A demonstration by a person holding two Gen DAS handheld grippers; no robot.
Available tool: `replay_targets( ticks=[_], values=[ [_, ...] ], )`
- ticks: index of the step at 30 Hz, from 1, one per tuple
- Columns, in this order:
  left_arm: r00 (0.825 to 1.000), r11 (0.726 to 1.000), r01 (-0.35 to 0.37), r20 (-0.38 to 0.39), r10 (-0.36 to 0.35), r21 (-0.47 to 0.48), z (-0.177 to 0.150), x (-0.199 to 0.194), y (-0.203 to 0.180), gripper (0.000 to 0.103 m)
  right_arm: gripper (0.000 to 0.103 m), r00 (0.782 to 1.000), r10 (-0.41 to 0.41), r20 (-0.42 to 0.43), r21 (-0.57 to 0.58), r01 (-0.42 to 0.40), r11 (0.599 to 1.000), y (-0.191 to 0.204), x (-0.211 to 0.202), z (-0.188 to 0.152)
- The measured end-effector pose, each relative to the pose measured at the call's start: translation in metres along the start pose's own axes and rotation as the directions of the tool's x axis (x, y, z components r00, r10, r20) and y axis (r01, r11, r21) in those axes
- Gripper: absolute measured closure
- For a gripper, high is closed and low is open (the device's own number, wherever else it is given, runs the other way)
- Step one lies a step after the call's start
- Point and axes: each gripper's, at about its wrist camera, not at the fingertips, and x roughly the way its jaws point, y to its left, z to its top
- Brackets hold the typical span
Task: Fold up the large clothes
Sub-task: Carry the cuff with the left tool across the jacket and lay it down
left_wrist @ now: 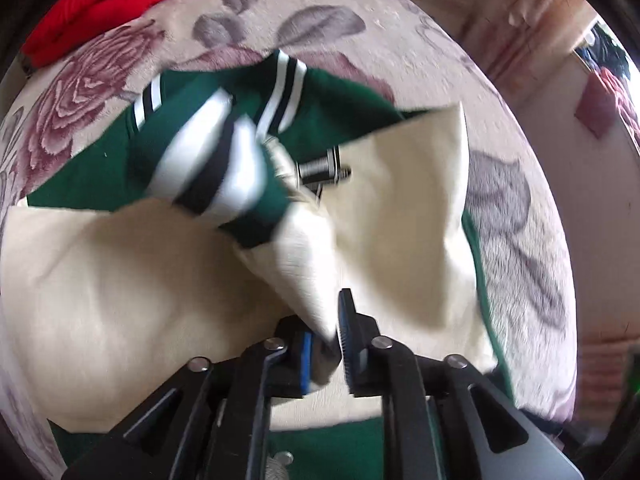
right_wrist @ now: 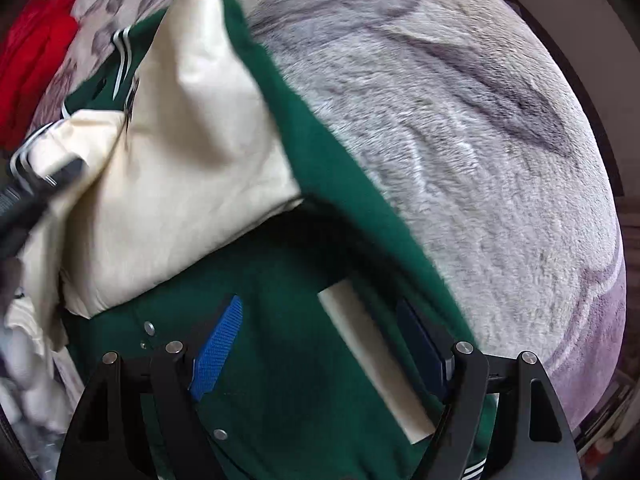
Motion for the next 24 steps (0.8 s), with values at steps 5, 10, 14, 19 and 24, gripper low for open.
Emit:
replay_targets(
  ticks=[5,10,14,19,24],
  values=[
    [0.996,0.997,0.063,-0.054,-0.065,-0.039,-0.031,-0.021,0.018,0.011,0.022,0.99,0.138,0.034,0.037,-0.139,0.99,-0.019,-0.023,0.025],
    [0.998,0.993,-0.015,-0.059,0.008,-0.12,-0.066,-0.056,0.072,0.011,0.022,0.966,0.251,0.067,-0.059,-0.247,0.967,0.04,-0.027,0.06],
    [0.985,0.961,-0.174,-0.05,0.167,-0.213,-0.077,-0.081,0.138,0.011,0.021,0.983,0.162,0.083,-0.164,-0.147,0.976,0.071,-0.001,0.093],
    [0.922,0.884,-0.38,-0.035,0.385,-0.272,-0.069,-0.092,0.21,0.011,0.023,0.998,0.047,-0.044,-0.205,-0.055,0.977,0.106,0.059,0.111],
    [0.902,0.859,-0.416,-0.018,0.431,-0.297,-0.048,-0.085,0.242,0.01,0.1,0.995,0.026,0.095,-0.19,-0.008,0.982,0.087,0.026,0.111]
  ],
)
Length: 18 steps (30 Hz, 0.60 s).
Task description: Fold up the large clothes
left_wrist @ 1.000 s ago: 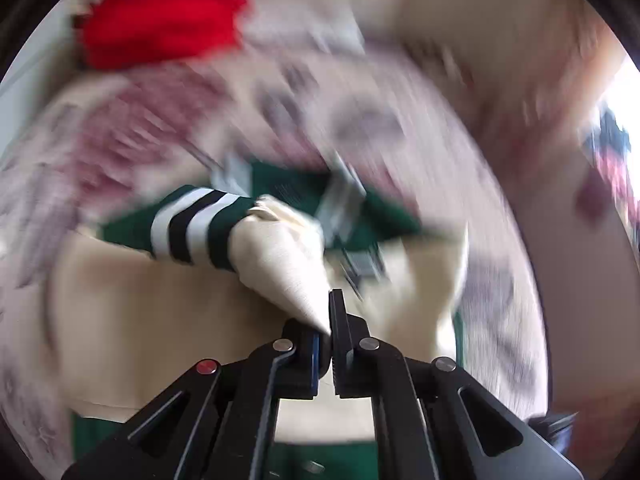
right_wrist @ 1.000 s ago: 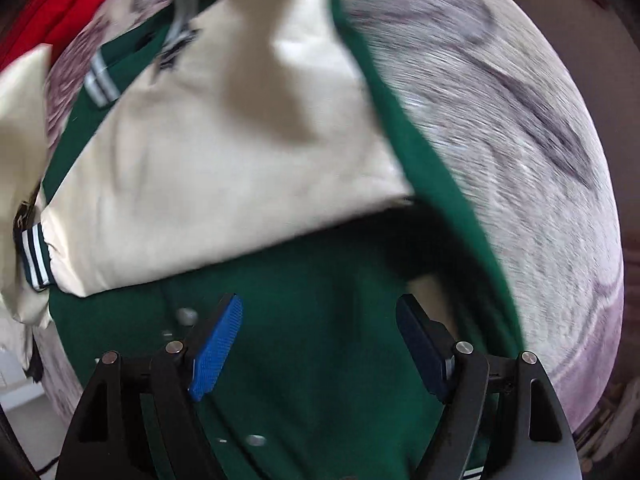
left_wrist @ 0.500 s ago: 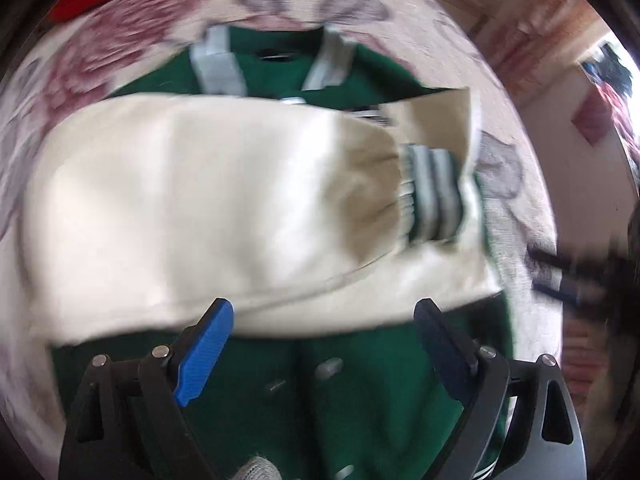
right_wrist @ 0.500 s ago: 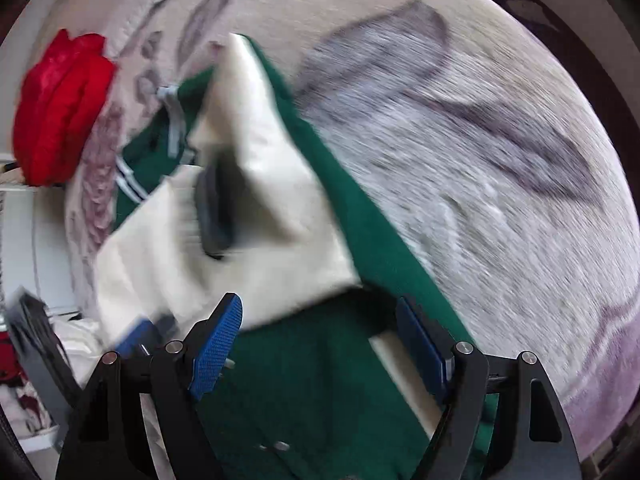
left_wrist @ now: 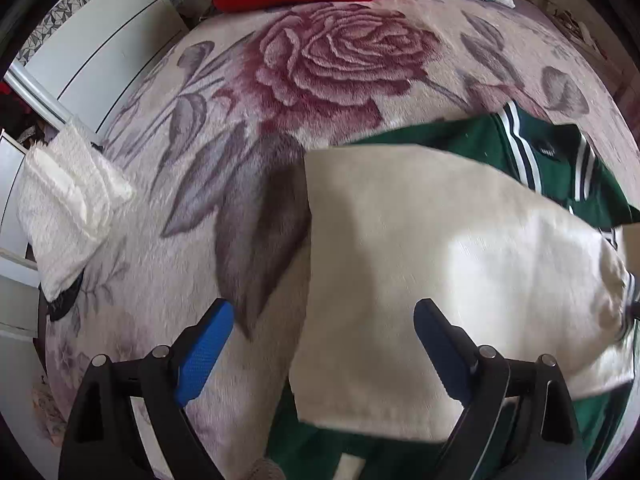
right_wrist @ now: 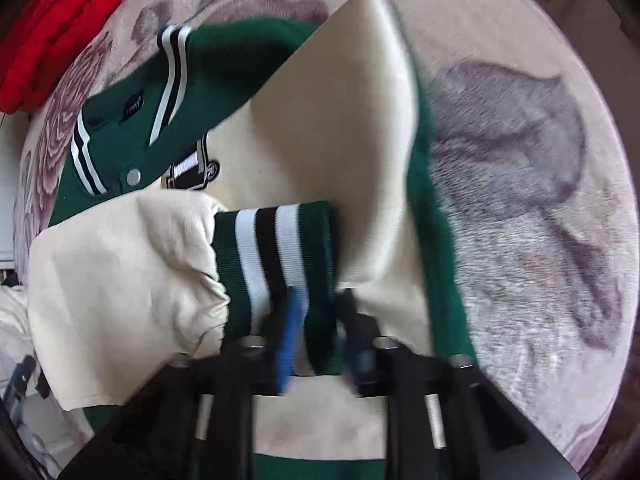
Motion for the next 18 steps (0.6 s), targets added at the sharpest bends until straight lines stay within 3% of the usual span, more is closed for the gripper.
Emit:
replay_targets(
  ticks=[4,6,10,12,15,18],
  values=[
    [0.999,0.999,-0.034,0.012,0.034,0.021,0.016,0.023,-0.006,0.01,0.1,0.995,-0.001,0.1,0.099,-0.009,0.995,-0.038,-0.047,0.007],
    [0.999,0.999,-0.029,-0.033,0.03,0.039,0.02,0.05,-0.015,0.01,0.1,0.993,-0.022,0.116,0.134,0.006,0.991,-0.061,-0.059,0.015],
    [0.993,0.994,-0.049,-0.102,0.059,0.094,0.021,0.098,-0.025,0.0,0.1,1.0,-0.01,0.002,0.13,0.01,0.992,-0.073,-0.02,0.036],
    [0.993,0.998,-0.012,-0.117,0.019,0.061,0.024,0.107,-0.019,0.0,0.1,0.998,-0.044,-0.043,0.09,0.048,0.995,-0.061,0.004,0.042],
    [0.991,0.999,0.001,-0.137,0.004,0.036,0.027,0.1,-0.011,0.0,0.1,0.991,-0.089,-0.103,0.069,0.096,0.993,-0.061,0.018,0.046],
    [0.994,0.999,-0.024,-0.104,0.029,0.047,0.019,0.07,-0.004,0.0,0.098,0.993,-0.002,-0.118,0.147,0.02,0.989,-0.08,0.005,0.036]
  ],
)
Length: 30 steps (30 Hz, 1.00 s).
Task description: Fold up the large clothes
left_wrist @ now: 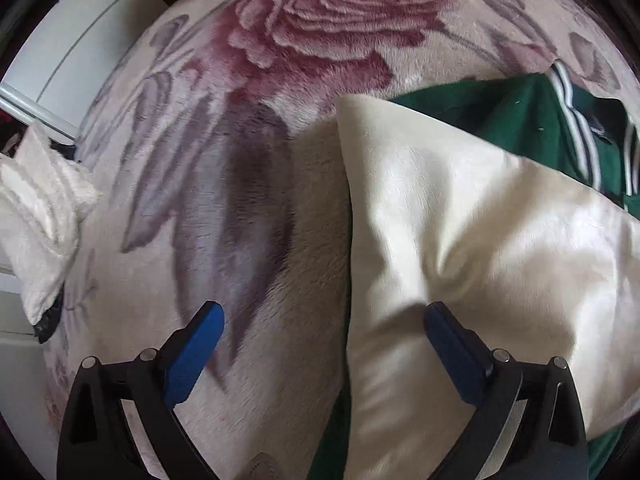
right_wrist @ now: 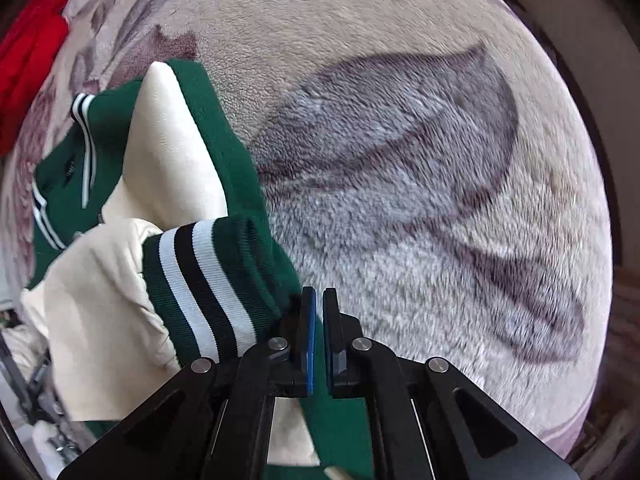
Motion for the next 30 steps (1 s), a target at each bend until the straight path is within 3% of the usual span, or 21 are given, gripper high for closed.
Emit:
replay_targets(
  ticks=[2,5,7,8,9,11,14,16,18,19,21,22,27,30],
  values=[
    [1.0,1.0,-0.007,0.018,0.007,0.003,-0.015,-0.02,0.004,0.0,0.094,0.999,0.05,0.008,0.027,-0.05,0.998,-0.016,-0.015,-0.018],
    [1.0,1.0,0.01,0.015,-0.01,-0.015,-0.047,-0.041,0.006,0.0,0.072,0.997,0.071,0.006,0.01,-0.071,0.997,-0.026,-0.031,-0.06],
    [1.0,1.0,0.008,-0.012,-0.008,-0.009,-0.077,-0.05,0.002,0.0,0.058,0.995,0.095,-0.032,-0.014,-0.095,0.995,-0.027,-0.035,-0.093],
    [1.0,1.0,0.001,-0.026,0.0,0.005,-0.095,-0.053,-0.001,0.0,0.057,0.99,0.112,-0.087,-0.032,-0.115,0.993,-0.023,-0.028,-0.122],
    [0.999,1.0,-0.009,-0.044,0.01,0.03,-0.112,-0.056,-0.008,0.0,0.057,0.982,0.128,-0.136,-0.042,-0.135,0.99,-0.019,-0.022,-0.143],
    [0.994,0.995,0.009,-0.107,0.001,0.095,-0.154,-0.057,-0.028,0.0,0.057,0.947,0.16,-0.278,-0.066,-0.185,0.981,0.001,0.006,-0.199],
    [0.982,0.978,-0.006,-0.183,0.045,0.21,-0.213,-0.047,-0.057,0.0,0.057,0.919,0.144,-0.366,-0.098,-0.192,0.977,0.032,0.046,-0.256],
    [0.976,0.969,-0.007,-0.208,0.059,0.245,-0.24,-0.039,-0.067,0.0,0.057,0.928,0.044,-0.371,-0.191,-0.123,0.974,0.053,0.072,-0.29],
    [0.97,0.97,0.009,-0.238,0.05,0.241,-0.262,-0.033,-0.07,0.0,0.056,0.949,-0.057,-0.31,-0.258,-0.026,0.966,0.066,0.084,-0.31],
    [0.968,0.972,0.013,-0.247,0.047,0.236,-0.269,-0.032,-0.069,0.0,0.06,0.961,-0.081,-0.265,-0.26,0.01,0.965,0.07,0.082,-0.316],
    [0.967,0.975,0.031,-0.255,0.027,0.221,-0.279,-0.036,-0.065,0.0,0.087,0.969,-0.108,-0.223,-0.264,0.047,0.964,0.075,0.077,-0.325],
    [0.968,0.976,0.037,-0.249,0.017,0.213,-0.282,-0.042,-0.061,0.0,0.09,0.971,-0.116,-0.21,-0.255,0.06,0.965,0.077,0.075,-0.326],
    [0.983,0.983,0.037,-0.183,-0.004,0.181,-0.292,-0.075,-0.026,0.0,0.093,0.977,-0.01,-0.213,-0.236,-0.041,0.971,0.096,0.05,-0.337],
    [0.984,0.981,0.024,-0.177,0.011,0.192,-0.297,-0.081,-0.006,0.0,0.087,0.969,-0.025,-0.245,-0.289,-0.048,0.956,0.109,0.056,-0.339]
  ],
)
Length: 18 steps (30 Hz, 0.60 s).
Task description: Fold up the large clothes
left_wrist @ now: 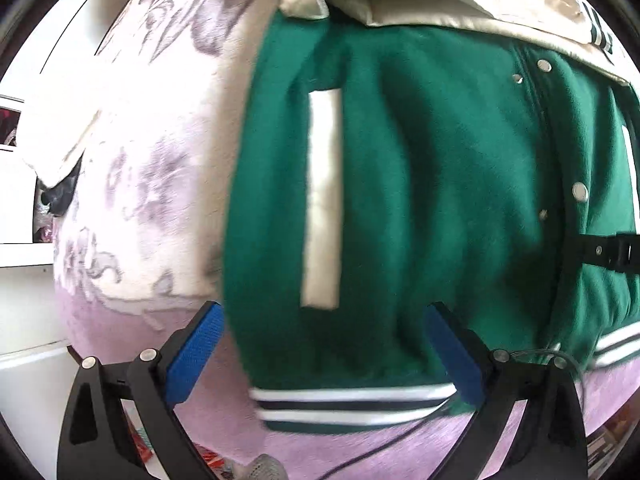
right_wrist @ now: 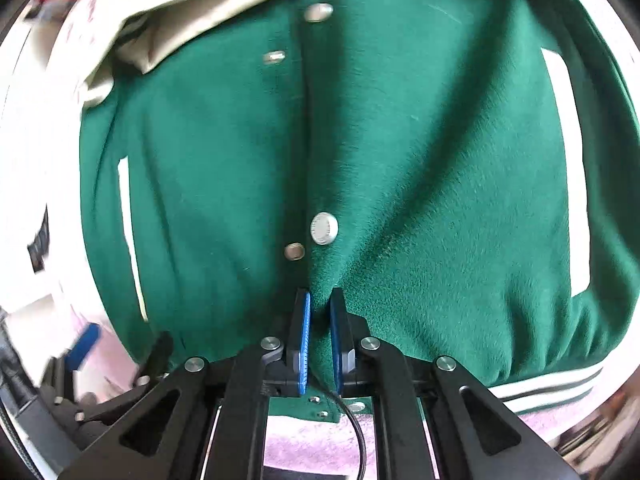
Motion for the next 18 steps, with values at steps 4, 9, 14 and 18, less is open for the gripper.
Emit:
replay_targets(
  ticks=[4,9,14,18],
  values=[
    [0.999,0.997,0.041,0.0,-0.041,-0.058,-0.013,-0.015,0.028,0.0,0.082,0.966,0.219,-0.139,0.119,-0.203,0.972,-0.035,-0.006,-0.002],
    [0.996,0.988,0.087,-0.002,-0.088,-0.125,-0.032,-0.037,0.025,0.0,0.038,0.983,0.167,-0.081,0.154,-0.153,0.976,-0.103,-0.076,-0.055],
    [0.995,0.988,0.098,-0.003,-0.099,-0.12,-0.029,-0.052,-0.036,0.0,0.038,0.994,0.11,-0.028,0.209,-0.101,0.973,-0.185,-0.127,-0.048],
    [0.998,0.991,0.061,0.042,-0.056,-0.118,-0.001,-0.058,-0.117,0.0,0.038,0.993,0.111,0.045,0.176,-0.117,0.977,-0.258,-0.148,-0.028]
  ],
)
